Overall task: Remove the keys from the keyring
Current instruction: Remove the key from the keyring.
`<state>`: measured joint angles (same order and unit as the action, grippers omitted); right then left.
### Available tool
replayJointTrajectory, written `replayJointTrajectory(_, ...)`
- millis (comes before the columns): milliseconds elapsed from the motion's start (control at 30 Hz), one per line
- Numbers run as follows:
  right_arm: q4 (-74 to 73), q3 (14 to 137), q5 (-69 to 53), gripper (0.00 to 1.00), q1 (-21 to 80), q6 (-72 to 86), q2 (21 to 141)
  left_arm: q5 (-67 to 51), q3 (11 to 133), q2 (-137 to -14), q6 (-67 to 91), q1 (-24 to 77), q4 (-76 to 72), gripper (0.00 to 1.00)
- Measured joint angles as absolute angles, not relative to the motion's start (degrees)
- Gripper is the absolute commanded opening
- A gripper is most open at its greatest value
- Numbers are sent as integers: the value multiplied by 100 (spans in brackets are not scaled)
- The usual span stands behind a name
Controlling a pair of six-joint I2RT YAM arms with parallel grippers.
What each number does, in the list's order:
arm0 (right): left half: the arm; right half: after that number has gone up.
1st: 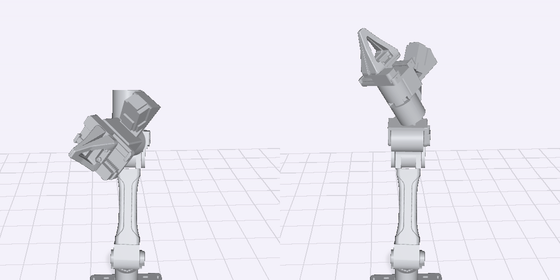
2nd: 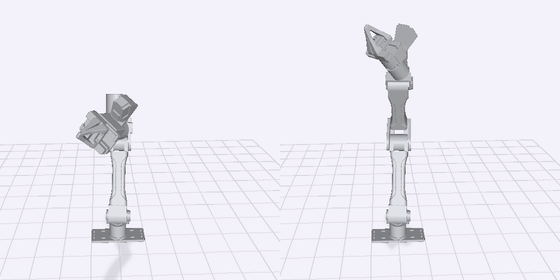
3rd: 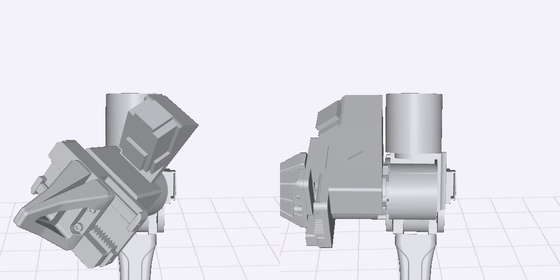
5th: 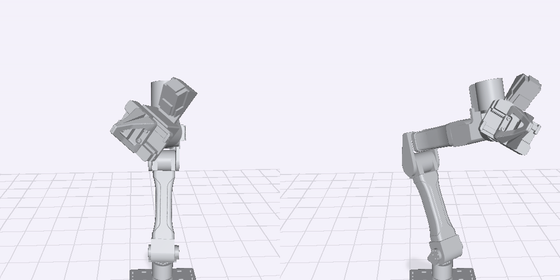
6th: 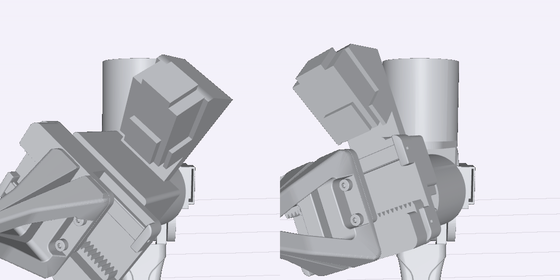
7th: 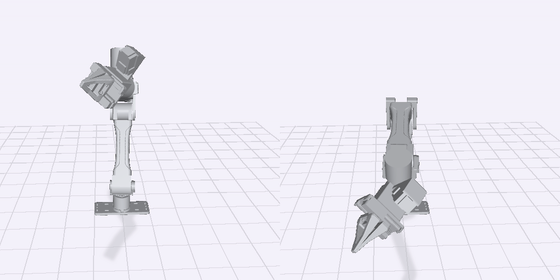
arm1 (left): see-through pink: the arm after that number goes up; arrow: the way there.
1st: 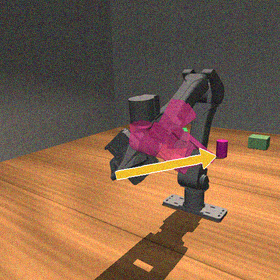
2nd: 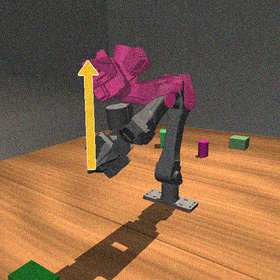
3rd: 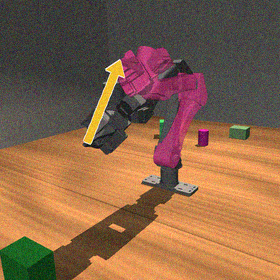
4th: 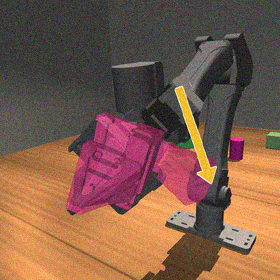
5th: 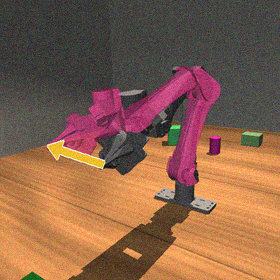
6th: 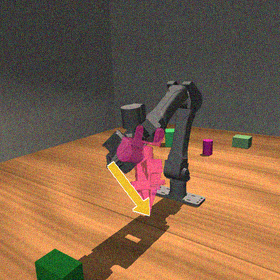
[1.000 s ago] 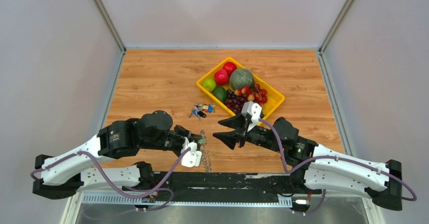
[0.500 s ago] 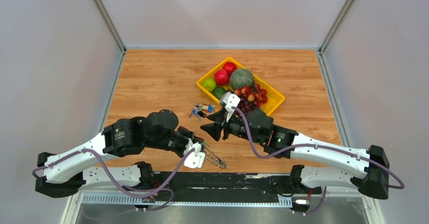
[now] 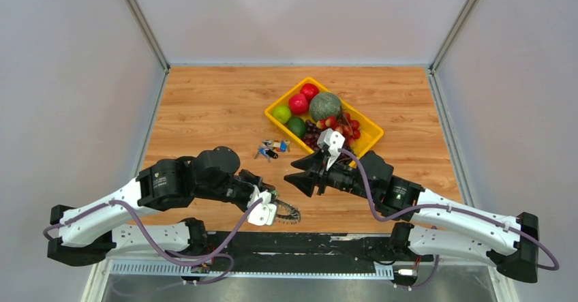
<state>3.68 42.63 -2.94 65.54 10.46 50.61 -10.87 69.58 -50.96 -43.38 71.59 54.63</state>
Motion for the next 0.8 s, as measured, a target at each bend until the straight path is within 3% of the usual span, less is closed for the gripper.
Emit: replayJointTrajectory(800,325,3824,-1350,45,6960,1601,5083,-615,6958,-5231,-4211,7159,5417,0)
